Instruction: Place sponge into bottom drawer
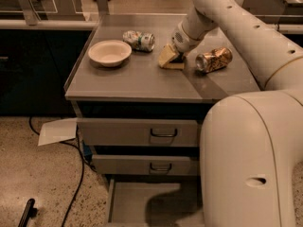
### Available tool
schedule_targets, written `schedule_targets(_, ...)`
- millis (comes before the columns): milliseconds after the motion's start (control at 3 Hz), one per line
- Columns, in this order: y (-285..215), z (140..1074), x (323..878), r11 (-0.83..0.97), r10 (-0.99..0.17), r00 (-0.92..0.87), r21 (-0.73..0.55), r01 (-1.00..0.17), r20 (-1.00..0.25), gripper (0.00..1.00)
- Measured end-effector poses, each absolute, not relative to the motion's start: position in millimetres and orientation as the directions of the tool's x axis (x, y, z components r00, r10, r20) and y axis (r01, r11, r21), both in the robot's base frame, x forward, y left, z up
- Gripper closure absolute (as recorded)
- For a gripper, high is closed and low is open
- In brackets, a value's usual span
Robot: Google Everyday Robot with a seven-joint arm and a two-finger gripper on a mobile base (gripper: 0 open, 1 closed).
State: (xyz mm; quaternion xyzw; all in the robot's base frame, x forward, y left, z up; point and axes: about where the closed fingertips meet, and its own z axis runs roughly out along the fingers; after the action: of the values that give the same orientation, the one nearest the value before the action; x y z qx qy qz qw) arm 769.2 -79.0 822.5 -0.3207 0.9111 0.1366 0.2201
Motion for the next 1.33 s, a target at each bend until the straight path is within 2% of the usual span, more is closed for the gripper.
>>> schedule_targets(333,-87.5,849.3,754.4,0.703,-0.538,-0.640,0.128,-0.700,-0.548,1.00)
schedule_targets(667,-103.1,873.2,724.5,0.613,-0.553,-0.556,0.148,-0.776,-0.621,1.00)
schedule_targets(1333,-126.7,894.9,640.7,0.473,-0.491,-0.447,0.202,-0.857,-0.748,1.00)
